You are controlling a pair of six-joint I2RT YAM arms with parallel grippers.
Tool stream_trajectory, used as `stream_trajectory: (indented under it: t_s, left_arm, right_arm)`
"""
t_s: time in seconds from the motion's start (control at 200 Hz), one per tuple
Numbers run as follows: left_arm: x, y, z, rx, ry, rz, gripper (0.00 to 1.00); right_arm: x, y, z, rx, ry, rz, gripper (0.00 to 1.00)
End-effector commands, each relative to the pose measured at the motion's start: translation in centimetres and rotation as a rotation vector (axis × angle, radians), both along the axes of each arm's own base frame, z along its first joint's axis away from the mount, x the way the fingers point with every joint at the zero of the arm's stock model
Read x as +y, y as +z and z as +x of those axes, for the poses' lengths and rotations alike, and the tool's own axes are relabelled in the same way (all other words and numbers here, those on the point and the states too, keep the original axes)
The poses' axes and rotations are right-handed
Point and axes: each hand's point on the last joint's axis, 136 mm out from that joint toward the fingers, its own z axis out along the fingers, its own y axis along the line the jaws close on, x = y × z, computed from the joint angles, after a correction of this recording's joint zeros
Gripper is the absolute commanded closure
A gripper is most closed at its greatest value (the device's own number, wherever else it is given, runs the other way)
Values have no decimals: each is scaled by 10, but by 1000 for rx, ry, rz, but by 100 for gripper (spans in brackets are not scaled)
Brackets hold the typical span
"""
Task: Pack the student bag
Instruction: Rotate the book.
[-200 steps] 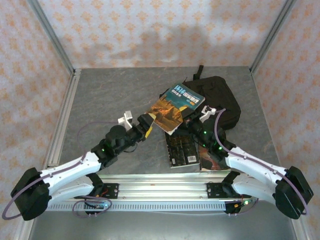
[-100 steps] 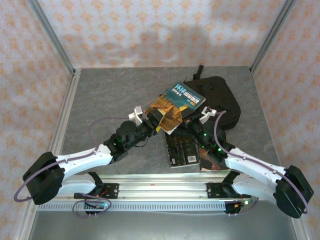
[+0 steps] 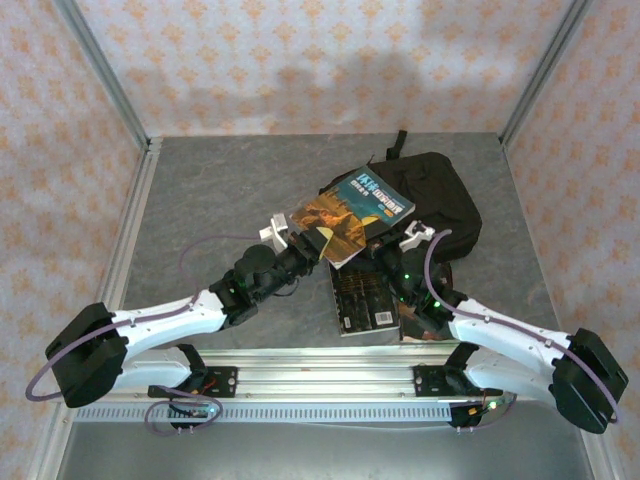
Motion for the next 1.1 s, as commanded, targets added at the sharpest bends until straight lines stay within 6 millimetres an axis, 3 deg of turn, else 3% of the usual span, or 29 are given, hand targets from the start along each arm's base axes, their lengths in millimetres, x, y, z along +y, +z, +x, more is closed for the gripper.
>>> stream_trajectory:
  t_s: [0.0, 0.19, 0.325, 0.505, 0.641, 0.681, 0.821, 0.861, 0.971, 1.096]
  left_arm:
    - [3, 40, 1, -97, 31, -36, 97]
    - [6, 37, 7, -81, 65, -13, 78]
    - [-4, 35, 11, -72, 48, -33, 75]
    - [-4, 32, 11, -77, 51, -28, 83]
    - [-2, 32, 10, -85, 49, -3, 98]
    - [-1, 33, 9, -85, 47, 1, 100]
    - [17, 28, 4, -86, 89, 74, 100]
    - [25, 26, 2, -85, 105, 99, 100]
    - [53, 26, -1, -94, 151, 167, 100]
    - [93, 25, -10, -84, 212, 300, 100]
  right_arm:
    - [-6, 2, -2, 4, -40, 15, 100]
    - [-10, -14, -3, 49, -90, 12, 100]
    - [-11, -23, -2, 72, -102, 17, 100]
    - [-12, -22, -3, 65, -99, 7, 100]
    - [-9, -20, -4, 51, -81, -15, 100]
    - [-9, -19, -5, 45, -78, -26, 94]
    - [-18, -23, -7, 47, -102, -84, 46]
    - [-22, -24, -8, 50, -112, -109, 36]
    - [-37, -28, -13, 73, -145, -215, 23]
    - [-57, -31, -18, 117, -189, -386, 21]
